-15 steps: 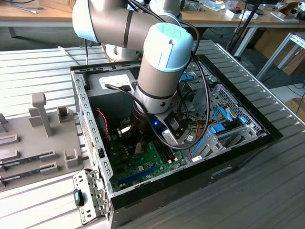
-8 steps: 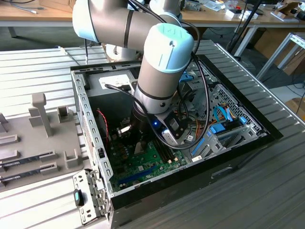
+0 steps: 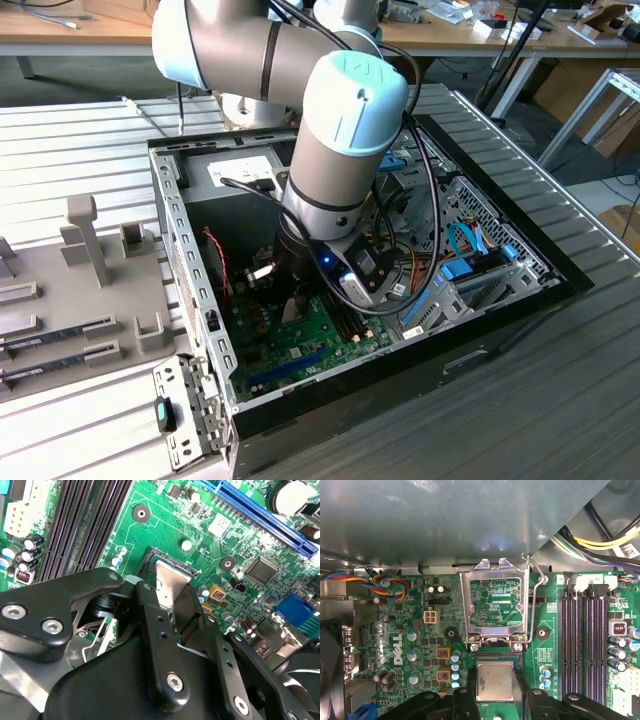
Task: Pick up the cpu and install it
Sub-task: 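Place the cpu into insertion slot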
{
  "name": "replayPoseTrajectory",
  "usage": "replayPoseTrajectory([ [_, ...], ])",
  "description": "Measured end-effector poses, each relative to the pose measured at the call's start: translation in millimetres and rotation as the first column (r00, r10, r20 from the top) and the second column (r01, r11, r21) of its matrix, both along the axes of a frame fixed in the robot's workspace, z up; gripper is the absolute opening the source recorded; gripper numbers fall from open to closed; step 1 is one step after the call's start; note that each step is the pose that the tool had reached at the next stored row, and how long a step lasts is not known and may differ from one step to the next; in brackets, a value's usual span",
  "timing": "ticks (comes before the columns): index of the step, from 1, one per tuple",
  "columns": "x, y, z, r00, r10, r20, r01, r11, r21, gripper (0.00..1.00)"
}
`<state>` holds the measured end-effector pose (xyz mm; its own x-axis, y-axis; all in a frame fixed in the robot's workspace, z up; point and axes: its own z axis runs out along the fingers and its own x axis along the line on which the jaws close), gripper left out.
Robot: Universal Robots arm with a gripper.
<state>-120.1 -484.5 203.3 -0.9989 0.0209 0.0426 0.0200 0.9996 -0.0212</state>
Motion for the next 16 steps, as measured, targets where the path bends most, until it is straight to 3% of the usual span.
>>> replayPoseTrajectory([
  [16, 0.0, -0.1, -0.2, 1.0, 0.0, 0.0, 0.0, 1.0, 0.0001, 0.38],
])
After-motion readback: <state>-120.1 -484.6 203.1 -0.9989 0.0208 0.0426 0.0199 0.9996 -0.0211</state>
